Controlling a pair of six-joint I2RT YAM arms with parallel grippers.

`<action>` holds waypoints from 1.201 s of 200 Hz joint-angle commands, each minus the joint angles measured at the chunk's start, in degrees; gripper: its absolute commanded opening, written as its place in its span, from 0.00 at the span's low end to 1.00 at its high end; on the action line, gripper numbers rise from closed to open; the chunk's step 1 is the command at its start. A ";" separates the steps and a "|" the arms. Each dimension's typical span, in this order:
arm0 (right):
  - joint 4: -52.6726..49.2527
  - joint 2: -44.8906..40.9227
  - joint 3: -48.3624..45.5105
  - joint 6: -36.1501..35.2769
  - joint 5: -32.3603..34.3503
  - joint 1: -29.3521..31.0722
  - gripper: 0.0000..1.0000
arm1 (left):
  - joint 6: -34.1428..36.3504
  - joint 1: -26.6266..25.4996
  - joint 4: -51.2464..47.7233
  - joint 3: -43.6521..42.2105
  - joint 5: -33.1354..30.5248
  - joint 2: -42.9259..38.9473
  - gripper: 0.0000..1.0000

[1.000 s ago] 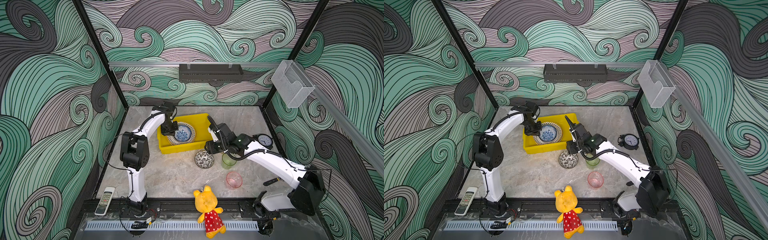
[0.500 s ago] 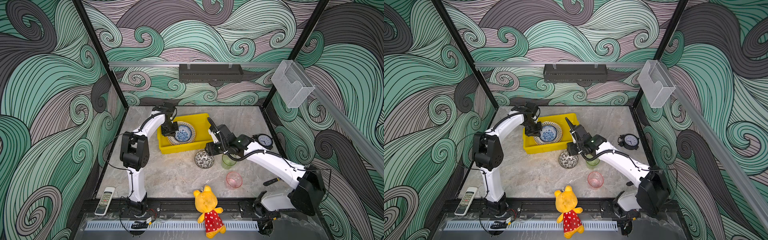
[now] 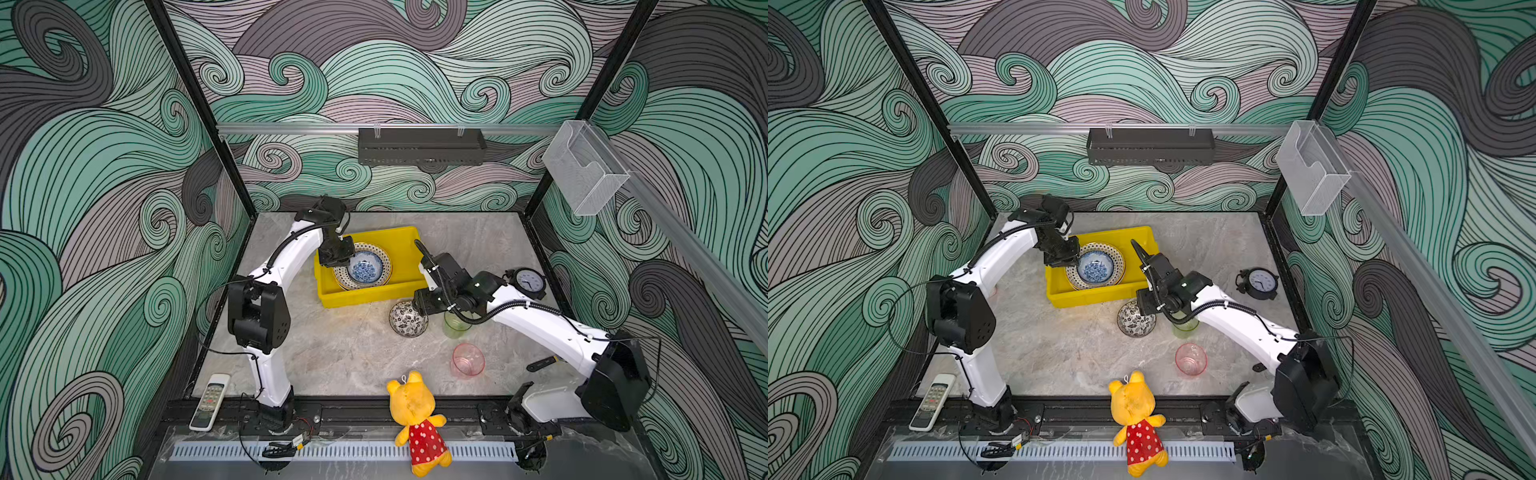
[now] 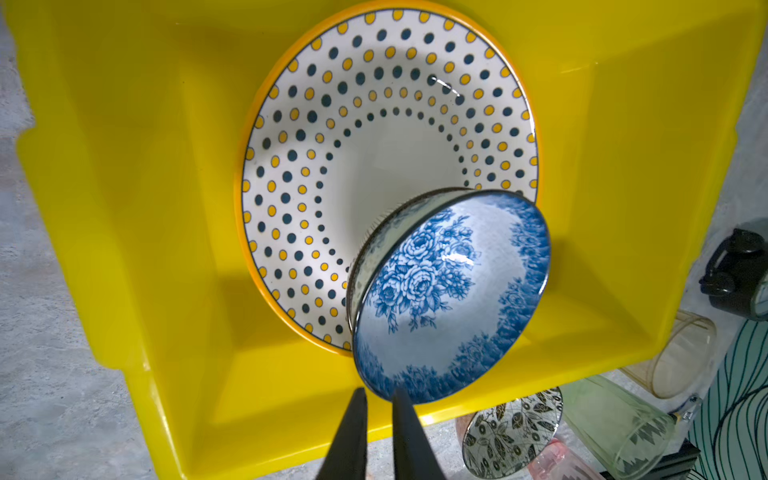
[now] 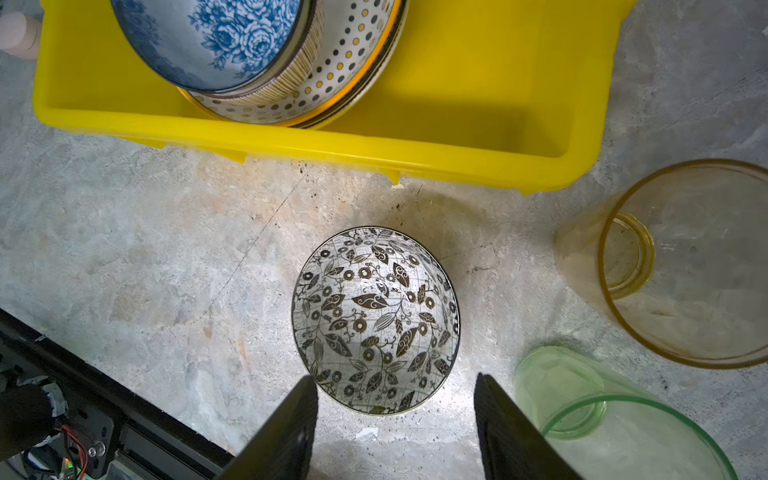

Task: Place the mixed dishes into the plastic bin
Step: 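Open the left gripper and lift it out of the bin toward the leaf-pattern bowl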

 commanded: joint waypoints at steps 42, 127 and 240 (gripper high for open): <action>-1.90 -2.63 -2.60 2.26 2.37 0.59 0.62 | 0.15 0.54 -0.98 -2.88 1.35 -3.69 0.17; -1.15 -3.21 -5.69 3.29 2.95 0.64 0.62 | 1.41 0.31 -1.62 -6.65 2.41 -11.33 0.19; 1.70 -1.91 -7.11 3.82 1.43 0.62 0.62 | 1.98 0.19 -1.96 -11.46 4.61 -16.96 0.20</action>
